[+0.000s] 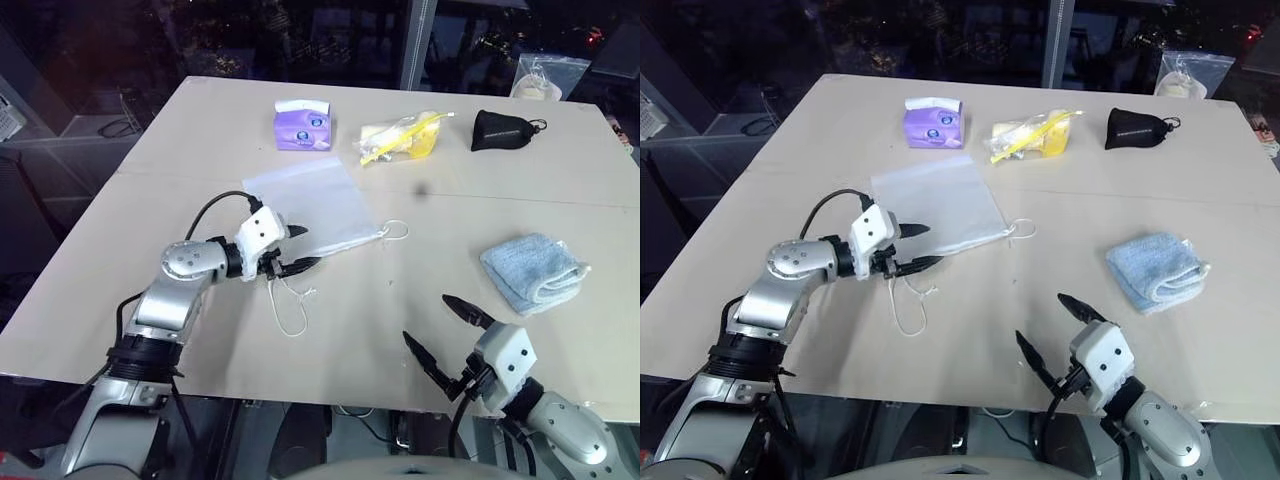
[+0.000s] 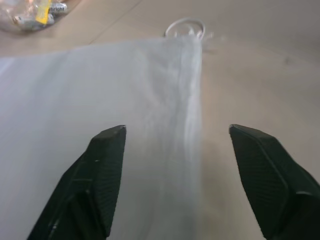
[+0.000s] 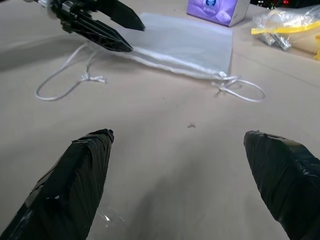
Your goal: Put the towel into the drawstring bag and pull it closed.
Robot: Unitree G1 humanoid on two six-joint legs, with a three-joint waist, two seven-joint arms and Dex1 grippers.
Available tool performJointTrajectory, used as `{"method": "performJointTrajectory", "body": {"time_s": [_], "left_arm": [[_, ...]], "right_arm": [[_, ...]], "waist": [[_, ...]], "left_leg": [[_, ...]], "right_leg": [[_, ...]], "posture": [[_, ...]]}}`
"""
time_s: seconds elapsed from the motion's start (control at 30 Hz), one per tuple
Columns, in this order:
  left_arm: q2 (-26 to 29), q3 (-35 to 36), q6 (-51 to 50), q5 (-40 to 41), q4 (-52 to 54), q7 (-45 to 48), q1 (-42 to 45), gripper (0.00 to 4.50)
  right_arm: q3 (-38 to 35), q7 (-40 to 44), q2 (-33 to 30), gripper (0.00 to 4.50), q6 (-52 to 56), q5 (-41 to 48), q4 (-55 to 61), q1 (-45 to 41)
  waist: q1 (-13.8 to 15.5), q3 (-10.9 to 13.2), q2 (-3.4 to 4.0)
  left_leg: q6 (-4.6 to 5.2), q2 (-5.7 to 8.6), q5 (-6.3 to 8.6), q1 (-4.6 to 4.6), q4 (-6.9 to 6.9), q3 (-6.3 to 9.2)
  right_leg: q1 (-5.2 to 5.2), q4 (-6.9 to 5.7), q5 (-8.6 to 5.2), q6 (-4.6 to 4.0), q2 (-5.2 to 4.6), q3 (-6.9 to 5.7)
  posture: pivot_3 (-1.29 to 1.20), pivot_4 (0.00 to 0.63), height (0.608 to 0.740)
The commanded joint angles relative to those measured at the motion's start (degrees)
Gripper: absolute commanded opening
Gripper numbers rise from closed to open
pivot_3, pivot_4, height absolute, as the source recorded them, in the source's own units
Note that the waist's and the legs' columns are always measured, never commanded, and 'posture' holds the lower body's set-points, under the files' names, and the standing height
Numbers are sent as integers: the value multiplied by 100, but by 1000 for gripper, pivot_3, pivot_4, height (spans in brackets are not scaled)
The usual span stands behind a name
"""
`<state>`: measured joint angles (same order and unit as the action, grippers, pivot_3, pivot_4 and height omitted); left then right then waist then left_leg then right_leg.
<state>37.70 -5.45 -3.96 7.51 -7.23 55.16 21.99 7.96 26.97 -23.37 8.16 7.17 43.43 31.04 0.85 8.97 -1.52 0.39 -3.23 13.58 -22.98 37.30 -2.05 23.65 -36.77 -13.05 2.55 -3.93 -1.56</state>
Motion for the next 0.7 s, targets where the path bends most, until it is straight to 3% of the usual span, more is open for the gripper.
{"method": "performJointTrajectory", "body": {"time_s": [0.03, 0.5, 0.6, 0.67, 0.7], "left_arm": [[-29, -6, 821, -435, -253, -361, 59, 3175], [-498, -363, 2024, -1538, -1247, -1349, 648, 3175], [-601, -502, 2048, -1577, -1542, -1259, 864, 2399], [-606, -536, 1745, -1458, -1704, -945, 1136, 1429], [-625, -490, 1465, -1326, -1790, -800, 1332, 728]], "right_arm": [[-86, -9, -32, 4500, -166, 8, 47, -49], [-62, -399, 94, 4500, -124, -430, -25, -152], [-125, -753, 305, 4500, 26, -669, -36, -262], [-295, -965, 453, 4500, 529, -664, 239, -365], [-437, -786, 410, 4500, 855, -187, 407, -436]], "waist": [[5, 0, 0], [10, -2, -3], [8, -2, -3], [2, -2, -3], [1, -2, -3]], "left_leg": [[0, 0, 0, -1, 0, 1], [0, 1, 0, 0, 3, -3], [0, 2, 0, 0, 3, -7], [0, 1, 0, 0, 3, -7], [0, 1, 0, -2, 3, -5]], "right_leg": [[0, 0, 0, 0, 0, -1], [-3, -1, 1, 2, 0, -1], [-2, -1, 1, 2, -1, 1], [-2, -1, 1, 3, 0, 1], [0, -2, 1, 2, 1, -1]], "posture": [[0, 150, 740], [0, 150, 740], [0, 150, 740], [0, 150, 740], [0, 150, 740]]}}
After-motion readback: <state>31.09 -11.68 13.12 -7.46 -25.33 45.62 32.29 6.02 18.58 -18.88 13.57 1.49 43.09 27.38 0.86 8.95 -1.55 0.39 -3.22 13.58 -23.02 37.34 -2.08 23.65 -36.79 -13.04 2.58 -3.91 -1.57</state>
